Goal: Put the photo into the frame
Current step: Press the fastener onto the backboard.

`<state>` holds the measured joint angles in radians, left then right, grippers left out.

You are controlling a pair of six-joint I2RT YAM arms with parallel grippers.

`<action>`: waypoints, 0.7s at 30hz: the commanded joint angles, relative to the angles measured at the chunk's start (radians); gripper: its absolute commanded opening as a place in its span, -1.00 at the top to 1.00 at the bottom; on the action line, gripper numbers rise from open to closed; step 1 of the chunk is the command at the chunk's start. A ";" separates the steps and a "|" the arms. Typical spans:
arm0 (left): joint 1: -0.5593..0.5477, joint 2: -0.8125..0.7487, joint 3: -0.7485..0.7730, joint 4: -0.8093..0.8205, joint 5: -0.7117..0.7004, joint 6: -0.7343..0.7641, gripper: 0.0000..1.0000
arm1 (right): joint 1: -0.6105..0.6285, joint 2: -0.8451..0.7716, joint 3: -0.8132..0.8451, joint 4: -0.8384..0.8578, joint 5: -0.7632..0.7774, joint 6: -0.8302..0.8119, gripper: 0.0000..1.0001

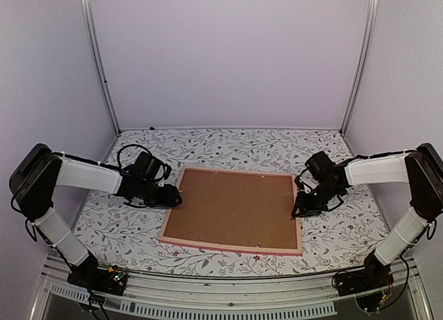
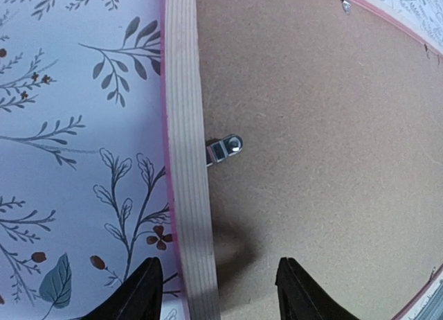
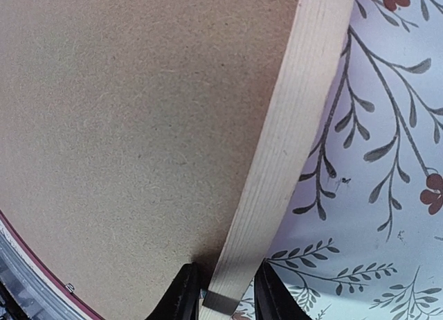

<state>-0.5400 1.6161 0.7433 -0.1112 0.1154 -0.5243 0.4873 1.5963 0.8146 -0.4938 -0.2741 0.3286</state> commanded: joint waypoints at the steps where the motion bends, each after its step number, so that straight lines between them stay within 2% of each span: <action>1: 0.009 -0.014 0.013 -0.021 -0.018 0.013 -0.19 | 0.005 0.054 0.004 -0.091 -0.029 -0.034 0.44; 6: 0.008 -0.020 0.019 -0.032 -0.027 0.019 -0.20 | 0.003 0.054 0.017 -0.089 -0.014 -0.039 0.41; 11: 0.009 -0.053 0.027 -0.049 -0.037 0.037 -0.25 | -0.012 0.060 0.043 -0.086 -0.003 -0.042 0.22; 18: 0.005 -0.143 0.002 -0.045 0.003 0.053 -0.48 | -0.035 0.102 0.096 -0.085 0.012 -0.065 0.25; 21: -0.007 -0.199 -0.009 -0.038 0.024 0.069 -0.51 | -0.048 0.117 0.124 -0.082 0.017 -0.079 0.30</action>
<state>-0.5404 1.4891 0.7467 -0.1558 0.1055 -0.4839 0.4591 1.6699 0.9035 -0.5804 -0.2913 0.2783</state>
